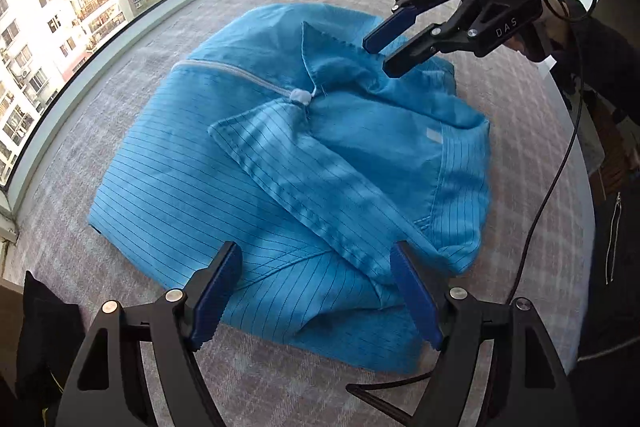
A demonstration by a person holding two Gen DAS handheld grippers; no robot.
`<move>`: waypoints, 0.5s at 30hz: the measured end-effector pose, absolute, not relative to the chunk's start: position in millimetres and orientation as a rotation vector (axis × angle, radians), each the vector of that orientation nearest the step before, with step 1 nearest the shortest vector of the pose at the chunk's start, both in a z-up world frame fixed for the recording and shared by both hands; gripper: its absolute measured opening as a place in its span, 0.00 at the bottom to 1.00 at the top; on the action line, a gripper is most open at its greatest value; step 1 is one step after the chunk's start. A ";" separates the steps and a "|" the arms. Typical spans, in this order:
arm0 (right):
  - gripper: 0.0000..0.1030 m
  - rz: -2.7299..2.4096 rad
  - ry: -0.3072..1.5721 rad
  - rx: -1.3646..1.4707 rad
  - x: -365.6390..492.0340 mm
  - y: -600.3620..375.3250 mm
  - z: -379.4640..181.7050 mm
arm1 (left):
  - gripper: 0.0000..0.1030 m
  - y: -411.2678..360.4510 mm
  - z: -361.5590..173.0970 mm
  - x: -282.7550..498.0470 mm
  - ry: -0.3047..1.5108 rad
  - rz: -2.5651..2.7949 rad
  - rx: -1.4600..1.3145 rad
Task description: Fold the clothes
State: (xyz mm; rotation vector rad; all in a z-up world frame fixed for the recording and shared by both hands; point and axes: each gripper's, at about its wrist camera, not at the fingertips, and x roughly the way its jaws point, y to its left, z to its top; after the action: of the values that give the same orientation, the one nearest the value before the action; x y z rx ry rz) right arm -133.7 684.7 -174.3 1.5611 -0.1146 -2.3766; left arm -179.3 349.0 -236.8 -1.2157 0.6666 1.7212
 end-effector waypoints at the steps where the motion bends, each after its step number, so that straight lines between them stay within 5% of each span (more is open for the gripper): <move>1: 0.39 -2.345 -0.101 1.601 -142.4 677.5 -184.4 | 0.73 351.6 -237.4 -177.5 0.669 1.714 -1.211; 8: 0.39 -2.436 -0.234 1.377 -150.1 693.0 -140.9 | 0.73 347.5 -190.0 -191.8 0.550 1.738 -1.123; 15: 0.39 -2.373 -0.254 1.538 -191.0 689.5 -172.7 | 0.71 378.1 -207.1 -231.2 0.446 1.727 -1.207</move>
State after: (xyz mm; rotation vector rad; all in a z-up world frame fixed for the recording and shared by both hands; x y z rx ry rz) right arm -191.0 689.5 -172.7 1.5382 -0.2540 -2.3734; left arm -231.2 378.1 -207.1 -1.2070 0.4461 1.7273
